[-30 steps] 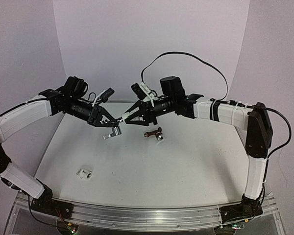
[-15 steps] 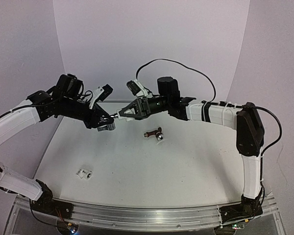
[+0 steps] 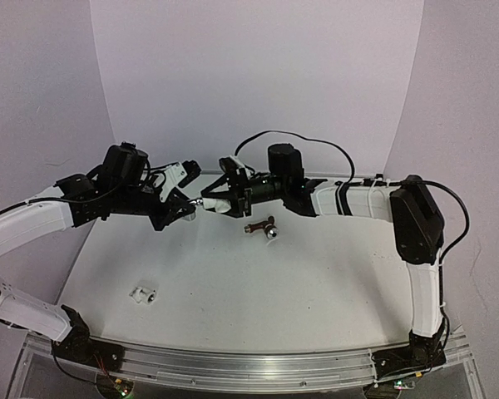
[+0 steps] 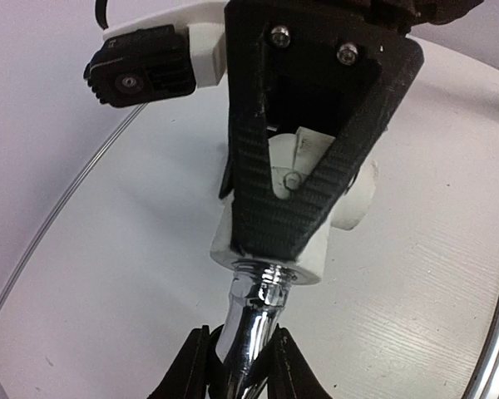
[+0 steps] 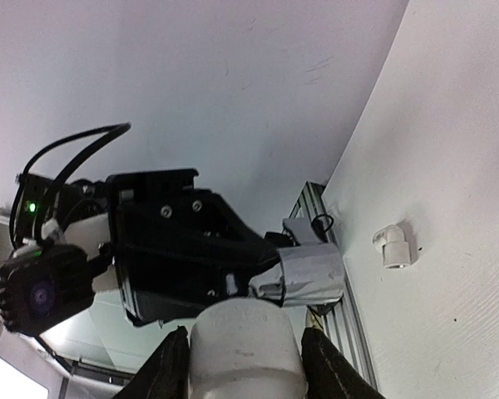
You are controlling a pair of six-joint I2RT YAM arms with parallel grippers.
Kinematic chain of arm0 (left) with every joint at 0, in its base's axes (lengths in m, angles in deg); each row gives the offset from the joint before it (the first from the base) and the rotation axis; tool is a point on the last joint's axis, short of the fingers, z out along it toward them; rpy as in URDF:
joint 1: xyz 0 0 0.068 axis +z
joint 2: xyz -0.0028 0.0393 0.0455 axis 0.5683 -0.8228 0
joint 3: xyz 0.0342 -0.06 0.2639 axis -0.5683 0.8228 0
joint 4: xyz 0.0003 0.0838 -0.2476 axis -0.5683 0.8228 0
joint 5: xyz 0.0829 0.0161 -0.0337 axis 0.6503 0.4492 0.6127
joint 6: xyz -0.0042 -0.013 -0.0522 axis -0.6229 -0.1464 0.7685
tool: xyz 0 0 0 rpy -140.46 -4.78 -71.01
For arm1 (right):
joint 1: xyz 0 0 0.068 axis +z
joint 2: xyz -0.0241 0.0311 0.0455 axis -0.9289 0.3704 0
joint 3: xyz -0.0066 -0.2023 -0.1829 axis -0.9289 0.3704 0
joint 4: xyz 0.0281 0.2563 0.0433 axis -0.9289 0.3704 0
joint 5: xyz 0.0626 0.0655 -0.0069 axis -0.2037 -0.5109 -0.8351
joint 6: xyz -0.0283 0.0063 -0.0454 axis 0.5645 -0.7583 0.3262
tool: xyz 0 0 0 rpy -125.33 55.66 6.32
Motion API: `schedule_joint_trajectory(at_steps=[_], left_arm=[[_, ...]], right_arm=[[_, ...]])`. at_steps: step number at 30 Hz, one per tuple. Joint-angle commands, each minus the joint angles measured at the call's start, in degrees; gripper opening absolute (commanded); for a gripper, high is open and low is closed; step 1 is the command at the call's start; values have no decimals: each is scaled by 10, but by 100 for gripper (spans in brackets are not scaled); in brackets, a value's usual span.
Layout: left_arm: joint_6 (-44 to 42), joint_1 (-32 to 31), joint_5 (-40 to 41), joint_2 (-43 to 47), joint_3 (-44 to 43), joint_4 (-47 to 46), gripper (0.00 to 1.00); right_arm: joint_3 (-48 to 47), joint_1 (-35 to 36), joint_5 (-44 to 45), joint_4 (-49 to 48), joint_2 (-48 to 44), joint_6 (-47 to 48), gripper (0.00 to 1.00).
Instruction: Install the water faucets
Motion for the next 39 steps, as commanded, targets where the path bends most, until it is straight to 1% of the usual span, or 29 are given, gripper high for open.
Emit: schedule_joint_trajectory(at_steps=[1,3,6,7,8,9,10,11,13,14,15,16,18,19,20,22,23,24,28,31,35,39], left_arm=[[49,6,-81,4,10,-90,0],[79,21,-127,10,20,-85,0],[115,44,-175,16,28,-77,0],[128,54,-191,19,31,-76,0],[140,66,-209,23,35,-75,0],[151,78,-221,26,37,-76,0],[165,89,-228,29,39,-76,0],[180,103,-241,31,38,-76,0],[212,122,-272,27,33,-76,0],[232,129,-294,21,27,-76,0],[251,135,-317,13,21,-76,0],[270,140,-339,5,13,-77,0],[304,147,-386,-14,4,-76,0],[318,148,-413,-26,0,-76,0],[331,149,-441,-34,-5,-76,0],[350,150,-483,-55,-12,-76,0],[361,150,-502,-62,-14,-76,0],[368,150,-523,-69,-17,-76,0],[396,150,-610,-96,-28,-76,0],[405,149,-633,-107,-26,-76,0],[406,148,-663,-116,-21,-76,0],[407,147,-683,-127,-31,-76,0]], right_arm=[[28,-5,49,-22,-68,10,57],[44,-22,52,-21,-89,55,61],[72,-42,53,-10,-130,133,69],[81,-47,57,2,-145,158,76],[86,-50,59,23,-159,187,87],[87,-52,60,46,-170,216,95],[85,-52,59,79,-185,259,98],[84,-52,69,121,-196,316,98],[88,-52,117,204,-226,423,98],[89,-51,146,245,-240,497,98],[91,-51,187,286,-252,563,98],[98,-49,242,318,-265,605,98],[142,-48,337,316,-300,706,98],[171,-47,380,290,-324,737,98],[206,-48,427,252,-338,752,98],[223,-48,477,234,-353,775,98],[226,-48,476,233,-356,800,98],[225,-48,446,236,-356,823,98],[228,-46,256,247,-354,904,98],[201,-43,172,256,-327,924,98],[156,-35,107,266,-287,937,98],[117,-16,89,269,-246,946,98]])
